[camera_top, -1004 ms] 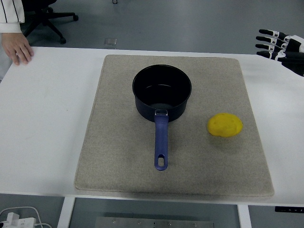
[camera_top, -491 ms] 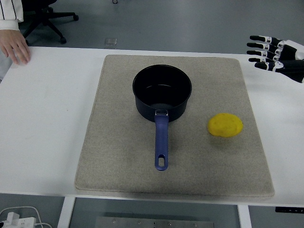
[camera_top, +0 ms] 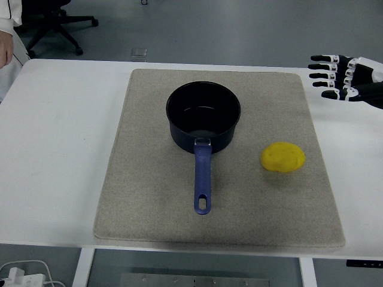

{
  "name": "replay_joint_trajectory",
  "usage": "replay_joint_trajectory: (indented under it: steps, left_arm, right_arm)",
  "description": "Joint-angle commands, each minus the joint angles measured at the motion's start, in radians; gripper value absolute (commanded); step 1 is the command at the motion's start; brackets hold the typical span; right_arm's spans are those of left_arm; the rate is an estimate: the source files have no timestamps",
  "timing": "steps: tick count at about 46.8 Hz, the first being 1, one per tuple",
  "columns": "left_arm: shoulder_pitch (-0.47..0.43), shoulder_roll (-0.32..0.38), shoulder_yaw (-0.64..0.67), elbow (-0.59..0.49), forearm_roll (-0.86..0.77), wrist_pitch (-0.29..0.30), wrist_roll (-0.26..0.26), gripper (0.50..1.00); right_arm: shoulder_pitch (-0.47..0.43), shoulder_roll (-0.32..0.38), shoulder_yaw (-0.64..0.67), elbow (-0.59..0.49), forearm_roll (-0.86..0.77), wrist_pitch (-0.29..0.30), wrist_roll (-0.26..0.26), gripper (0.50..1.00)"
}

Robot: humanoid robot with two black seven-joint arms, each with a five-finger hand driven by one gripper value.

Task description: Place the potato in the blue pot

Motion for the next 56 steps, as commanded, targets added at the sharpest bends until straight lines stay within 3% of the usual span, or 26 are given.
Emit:
replay_joint_trajectory:
  steps: [1,10,28,35,43,56]
  left_arm:
    - [0.0,0.0,0.0,0.0,0.001,0.0,0.0,0.996]
    - [0.0,0.0,0.0,0.0,-0.001,0.0,0.0,0.996]
    - [0.0,0.0,0.0,0.0,0.001,0.0,0.0,0.996]
    - [0.0,0.0,0.0,0.0,0.0,0.0,0.0,0.996]
    - [0.0,0.0,0.0,0.0,0.0,0.0,0.0,0.996]
    - [0.0,0.0,0.0,0.0,0.0,0.0,0.0,0.996]
  right_arm:
    - [0.0,0.0,0.006,0.0,-0.126,0.0,0.007,0.93]
    - [0.044,-0.013,0.004,0.023,-0.303,0.0,0.036,0.93]
    - [0.07,-0.046,0.006,0.213,-0.553,-0.002,0.037,0.928]
    - [0.066,-0.039,0.0,0.239,-0.637,-0.033,0.037,0.928]
    - [0.049,-0.028,-0.025,0.239,-0.714,-0.146,0.03,0.926]
    - [0.035,-0.025,-0.088,0.261,-0.754,-0.191,0.028,0.928]
